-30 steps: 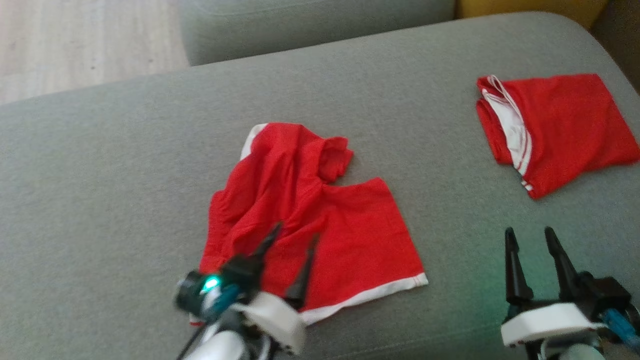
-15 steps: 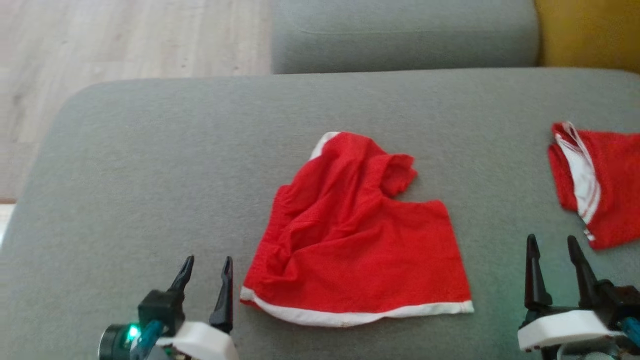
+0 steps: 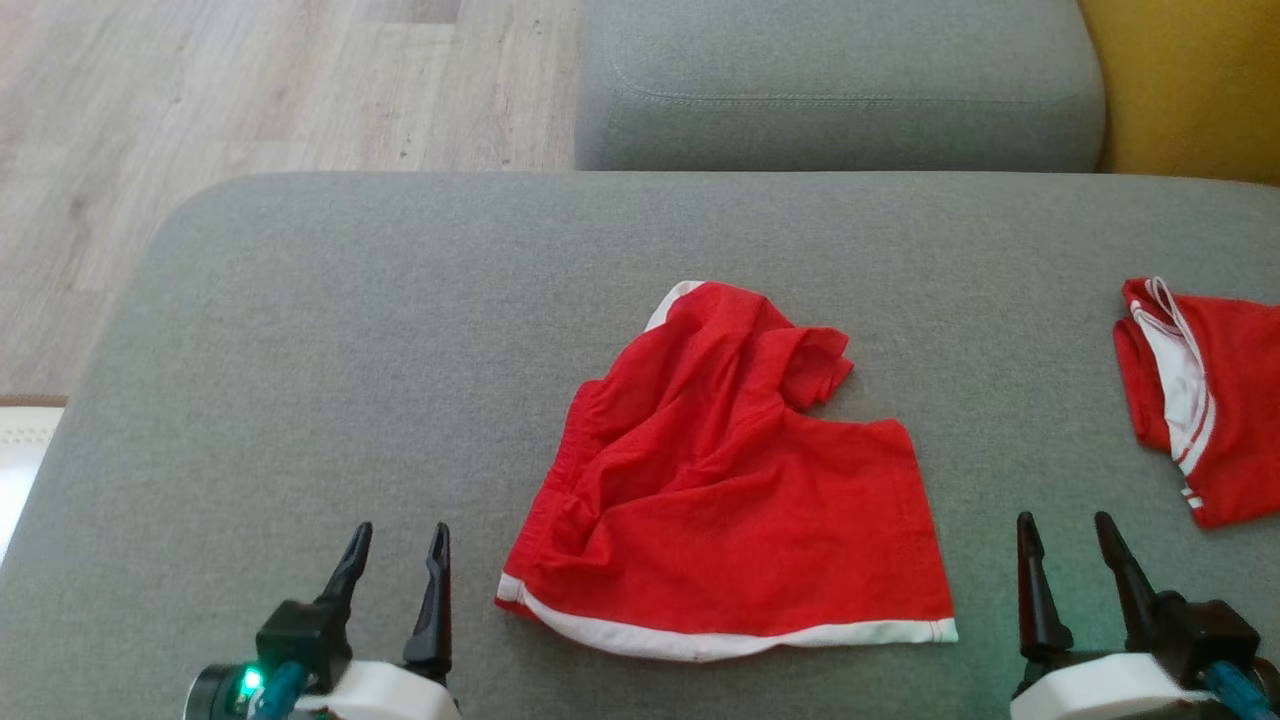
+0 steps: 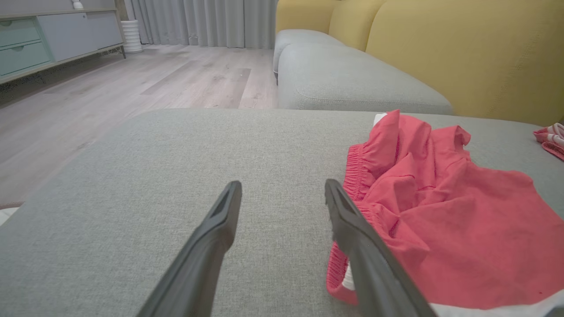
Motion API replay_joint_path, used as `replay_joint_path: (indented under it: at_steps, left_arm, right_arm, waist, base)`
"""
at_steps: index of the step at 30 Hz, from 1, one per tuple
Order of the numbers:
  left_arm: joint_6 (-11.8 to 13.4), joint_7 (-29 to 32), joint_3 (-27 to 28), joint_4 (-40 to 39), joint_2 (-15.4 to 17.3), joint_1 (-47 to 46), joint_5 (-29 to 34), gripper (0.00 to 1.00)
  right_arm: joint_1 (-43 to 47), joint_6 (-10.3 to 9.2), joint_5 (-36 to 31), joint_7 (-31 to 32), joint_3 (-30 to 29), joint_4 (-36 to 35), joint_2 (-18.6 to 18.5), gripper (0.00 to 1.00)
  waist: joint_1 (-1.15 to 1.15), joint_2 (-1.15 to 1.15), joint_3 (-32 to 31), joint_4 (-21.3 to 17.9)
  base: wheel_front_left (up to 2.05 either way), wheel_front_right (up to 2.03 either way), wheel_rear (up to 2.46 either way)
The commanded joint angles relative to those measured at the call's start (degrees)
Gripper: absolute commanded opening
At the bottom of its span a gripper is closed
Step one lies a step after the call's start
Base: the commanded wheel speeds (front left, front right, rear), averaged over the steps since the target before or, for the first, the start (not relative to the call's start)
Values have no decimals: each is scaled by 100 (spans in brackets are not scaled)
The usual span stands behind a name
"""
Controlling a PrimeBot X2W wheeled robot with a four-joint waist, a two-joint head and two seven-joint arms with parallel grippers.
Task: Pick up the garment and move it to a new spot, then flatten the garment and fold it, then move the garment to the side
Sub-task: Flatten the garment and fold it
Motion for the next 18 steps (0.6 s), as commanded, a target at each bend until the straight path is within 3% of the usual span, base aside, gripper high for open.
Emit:
replay_joint_path:
  at_steps: [1,9,18]
  left_arm:
    - [-75,-71,325,-117,-39,-141,111,100]
    - [-493,-71,455,265,-229,-53,300,100]
    - [-764,698,219,586,-57,-332,269,100]
  right_arm:
    - [-157,41,31,-62,163,-140,-47,100]
    - [-181,41,140,-50,252,-120,-47,100]
    - [-205,41,232,1635,956,-52,-47,100]
  waist:
    - [0,0,5,-25]
    - [0,0,12,-120]
    - [0,0,153,-241]
  base:
    - [0,0,0]
    - [0,0,0]
    - [0,0,0]
